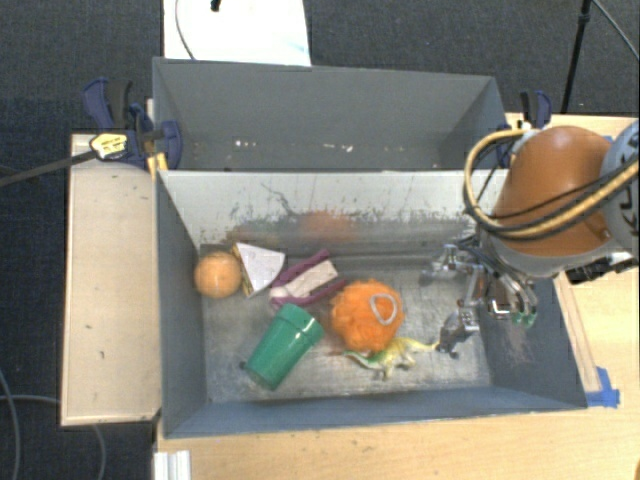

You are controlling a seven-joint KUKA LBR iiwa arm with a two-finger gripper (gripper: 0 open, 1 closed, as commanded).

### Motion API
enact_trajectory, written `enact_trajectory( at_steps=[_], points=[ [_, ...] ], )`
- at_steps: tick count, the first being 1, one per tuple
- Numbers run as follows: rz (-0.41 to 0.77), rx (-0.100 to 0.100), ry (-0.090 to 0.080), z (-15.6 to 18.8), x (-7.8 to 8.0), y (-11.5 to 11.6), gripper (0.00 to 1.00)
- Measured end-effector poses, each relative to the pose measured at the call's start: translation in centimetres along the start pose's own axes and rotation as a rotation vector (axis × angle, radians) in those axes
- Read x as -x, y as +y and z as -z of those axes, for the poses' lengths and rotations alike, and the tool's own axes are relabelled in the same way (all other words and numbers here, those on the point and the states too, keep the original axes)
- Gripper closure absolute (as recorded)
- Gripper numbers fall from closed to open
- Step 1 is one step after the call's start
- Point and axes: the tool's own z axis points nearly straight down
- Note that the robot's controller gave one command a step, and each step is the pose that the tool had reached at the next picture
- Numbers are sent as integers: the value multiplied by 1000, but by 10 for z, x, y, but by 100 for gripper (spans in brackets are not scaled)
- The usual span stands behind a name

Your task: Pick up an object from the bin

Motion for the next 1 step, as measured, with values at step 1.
enact_trajectory(
  at_steps=[1],
  points=[
    [1, -1, -8, 4, 2, 0, 0]
  ],
)
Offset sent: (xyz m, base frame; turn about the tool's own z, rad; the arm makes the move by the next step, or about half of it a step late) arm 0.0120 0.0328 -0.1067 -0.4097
